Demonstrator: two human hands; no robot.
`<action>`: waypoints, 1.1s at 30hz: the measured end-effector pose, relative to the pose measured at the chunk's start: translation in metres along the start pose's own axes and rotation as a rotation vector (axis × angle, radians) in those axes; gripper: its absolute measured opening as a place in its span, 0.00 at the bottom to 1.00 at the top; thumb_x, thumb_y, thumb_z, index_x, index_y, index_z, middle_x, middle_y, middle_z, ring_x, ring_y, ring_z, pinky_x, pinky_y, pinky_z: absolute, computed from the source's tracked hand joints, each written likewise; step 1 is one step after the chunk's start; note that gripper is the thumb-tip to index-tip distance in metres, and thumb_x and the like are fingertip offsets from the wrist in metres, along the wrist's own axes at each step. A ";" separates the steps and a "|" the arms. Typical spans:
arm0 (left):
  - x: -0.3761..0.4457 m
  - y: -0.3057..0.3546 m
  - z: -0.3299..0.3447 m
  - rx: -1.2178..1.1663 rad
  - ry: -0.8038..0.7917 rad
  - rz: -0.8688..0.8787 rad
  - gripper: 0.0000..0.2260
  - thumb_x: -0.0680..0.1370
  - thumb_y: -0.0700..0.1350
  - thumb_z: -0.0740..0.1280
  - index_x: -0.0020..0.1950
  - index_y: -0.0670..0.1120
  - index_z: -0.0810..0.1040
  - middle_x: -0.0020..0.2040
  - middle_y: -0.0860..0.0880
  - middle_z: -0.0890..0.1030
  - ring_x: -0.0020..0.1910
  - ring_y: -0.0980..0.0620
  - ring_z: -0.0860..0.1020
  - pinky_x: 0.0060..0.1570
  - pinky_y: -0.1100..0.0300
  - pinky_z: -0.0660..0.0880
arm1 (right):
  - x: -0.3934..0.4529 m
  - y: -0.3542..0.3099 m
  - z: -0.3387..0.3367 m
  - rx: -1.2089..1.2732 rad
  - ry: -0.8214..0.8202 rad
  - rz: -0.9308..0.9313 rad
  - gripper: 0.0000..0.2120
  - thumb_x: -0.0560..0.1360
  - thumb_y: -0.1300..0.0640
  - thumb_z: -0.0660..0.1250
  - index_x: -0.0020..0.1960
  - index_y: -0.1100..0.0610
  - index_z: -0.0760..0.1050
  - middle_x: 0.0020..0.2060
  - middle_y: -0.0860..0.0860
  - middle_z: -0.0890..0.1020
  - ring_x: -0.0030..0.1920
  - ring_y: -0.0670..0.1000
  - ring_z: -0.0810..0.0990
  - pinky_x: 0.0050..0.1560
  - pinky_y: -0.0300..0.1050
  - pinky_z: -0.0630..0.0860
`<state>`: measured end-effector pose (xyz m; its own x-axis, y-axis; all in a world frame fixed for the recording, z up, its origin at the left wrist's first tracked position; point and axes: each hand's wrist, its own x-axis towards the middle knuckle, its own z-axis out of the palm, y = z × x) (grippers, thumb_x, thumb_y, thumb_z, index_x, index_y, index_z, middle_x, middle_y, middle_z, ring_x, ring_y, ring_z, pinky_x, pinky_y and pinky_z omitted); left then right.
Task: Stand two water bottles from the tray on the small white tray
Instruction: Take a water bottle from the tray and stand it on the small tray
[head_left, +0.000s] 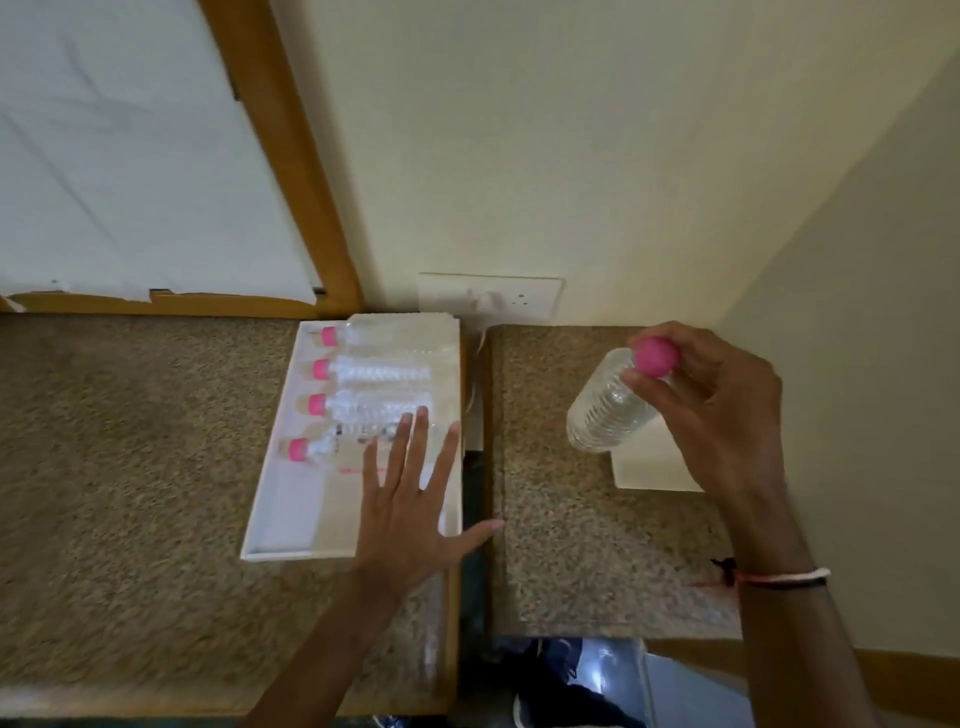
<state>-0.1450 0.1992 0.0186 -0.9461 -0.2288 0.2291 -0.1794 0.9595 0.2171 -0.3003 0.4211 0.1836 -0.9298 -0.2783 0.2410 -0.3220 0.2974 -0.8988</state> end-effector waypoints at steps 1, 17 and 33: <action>0.007 0.017 0.006 -0.008 -0.005 0.013 0.49 0.70 0.80 0.58 0.82 0.50 0.58 0.84 0.41 0.57 0.83 0.41 0.55 0.77 0.31 0.59 | 0.006 0.010 -0.013 -0.015 -0.001 0.009 0.15 0.69 0.63 0.76 0.55 0.56 0.81 0.50 0.50 0.86 0.54 0.48 0.83 0.60 0.40 0.78; 0.063 0.124 0.132 -0.012 -0.342 -0.017 0.47 0.72 0.78 0.54 0.82 0.49 0.58 0.83 0.39 0.57 0.83 0.38 0.56 0.76 0.29 0.59 | 0.036 0.132 -0.073 -0.107 -0.105 0.095 0.17 0.68 0.64 0.77 0.56 0.59 0.82 0.52 0.51 0.85 0.54 0.48 0.82 0.55 0.36 0.78; 0.054 0.122 0.146 -0.023 -0.396 -0.028 0.47 0.73 0.78 0.52 0.83 0.50 0.52 0.84 0.41 0.52 0.84 0.41 0.50 0.79 0.32 0.54 | 0.039 0.137 -0.067 -0.184 -0.219 0.061 0.16 0.68 0.61 0.78 0.54 0.57 0.80 0.49 0.50 0.84 0.52 0.48 0.82 0.55 0.39 0.79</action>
<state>-0.2573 0.3278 -0.0807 -0.9725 -0.1695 -0.1595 -0.2047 0.9489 0.2401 -0.3924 0.5120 0.0947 -0.8941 -0.4395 0.0858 -0.3125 0.4750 -0.8226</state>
